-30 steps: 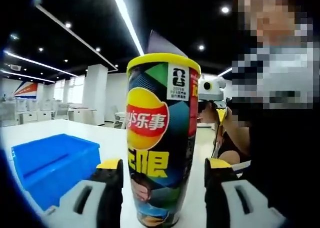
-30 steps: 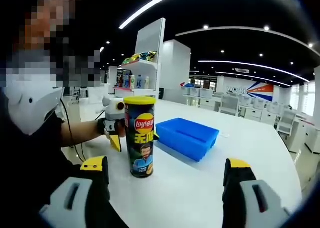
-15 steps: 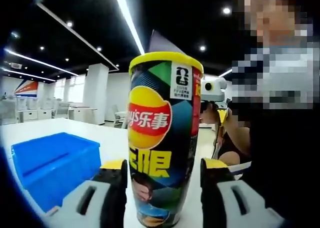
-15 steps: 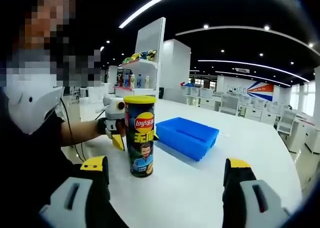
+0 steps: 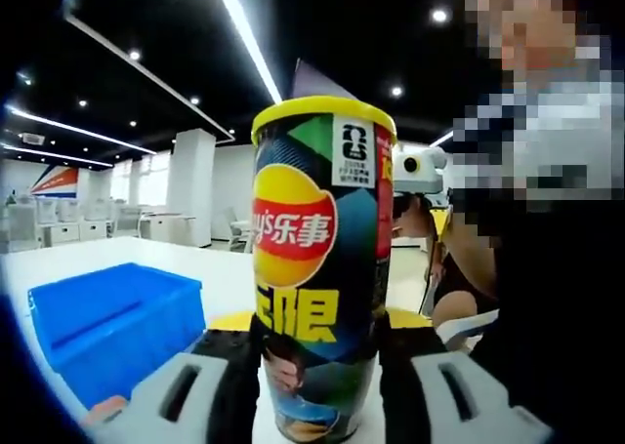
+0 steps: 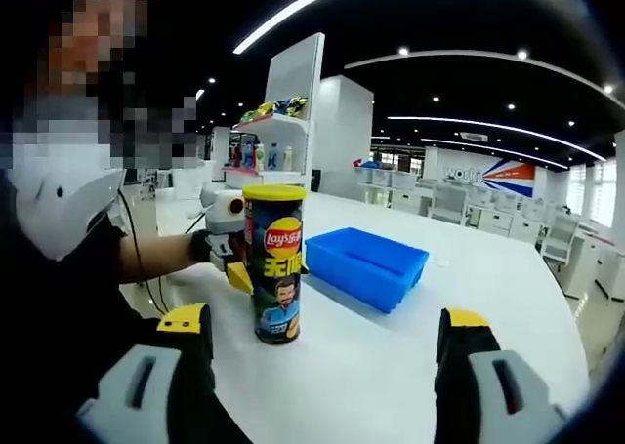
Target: Open the lid of the chip container on the table, take out the chips, place them into the box in front of the container, and close the lid
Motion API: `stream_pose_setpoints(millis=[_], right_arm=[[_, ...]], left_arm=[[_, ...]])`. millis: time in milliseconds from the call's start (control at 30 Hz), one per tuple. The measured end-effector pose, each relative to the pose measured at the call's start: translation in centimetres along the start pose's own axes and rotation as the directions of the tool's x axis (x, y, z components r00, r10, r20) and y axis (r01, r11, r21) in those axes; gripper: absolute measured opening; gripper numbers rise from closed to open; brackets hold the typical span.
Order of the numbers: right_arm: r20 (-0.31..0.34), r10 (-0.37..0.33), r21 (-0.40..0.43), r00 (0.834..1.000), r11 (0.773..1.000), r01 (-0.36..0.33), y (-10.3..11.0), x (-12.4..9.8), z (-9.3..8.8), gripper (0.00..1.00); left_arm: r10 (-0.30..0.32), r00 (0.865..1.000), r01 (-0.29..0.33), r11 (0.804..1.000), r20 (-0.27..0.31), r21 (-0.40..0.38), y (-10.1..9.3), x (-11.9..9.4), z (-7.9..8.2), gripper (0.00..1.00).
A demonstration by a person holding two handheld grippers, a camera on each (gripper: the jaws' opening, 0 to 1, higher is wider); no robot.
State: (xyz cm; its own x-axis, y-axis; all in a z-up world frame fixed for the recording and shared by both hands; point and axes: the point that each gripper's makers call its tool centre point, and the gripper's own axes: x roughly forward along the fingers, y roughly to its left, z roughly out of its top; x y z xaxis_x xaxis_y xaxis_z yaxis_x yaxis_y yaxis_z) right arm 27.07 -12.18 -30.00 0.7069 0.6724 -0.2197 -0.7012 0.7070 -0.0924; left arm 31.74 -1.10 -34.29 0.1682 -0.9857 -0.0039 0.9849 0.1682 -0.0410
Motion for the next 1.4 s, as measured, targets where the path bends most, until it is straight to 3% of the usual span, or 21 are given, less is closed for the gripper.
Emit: stream_pose_setpoints(millis=[433,667,1400], right_arm=[[0.01,0.005,-0.007,1.0,1.0,-0.005,0.4,0.5,0.7,0.9],[0.051,0.04,-0.033,0.998,0.999,-0.038,1.1,1.2,2.7,0.89],[0.092,0.137,-0.127,0.986,0.984,-0.125,3.6,4.9,6.8,0.89]], left_arm=[[-0.003,1.0,0.003,1.0,0.029,0.004,-0.2,0.0,0.1,0.48],[0.001,1.0,-0.001,1.0,0.017,0.007,-0.3,0.0,0.0,0.48],[0.018,1.0,-0.018,1.0,-0.008,0.012,-0.7,0.0,-0.2,0.48]])
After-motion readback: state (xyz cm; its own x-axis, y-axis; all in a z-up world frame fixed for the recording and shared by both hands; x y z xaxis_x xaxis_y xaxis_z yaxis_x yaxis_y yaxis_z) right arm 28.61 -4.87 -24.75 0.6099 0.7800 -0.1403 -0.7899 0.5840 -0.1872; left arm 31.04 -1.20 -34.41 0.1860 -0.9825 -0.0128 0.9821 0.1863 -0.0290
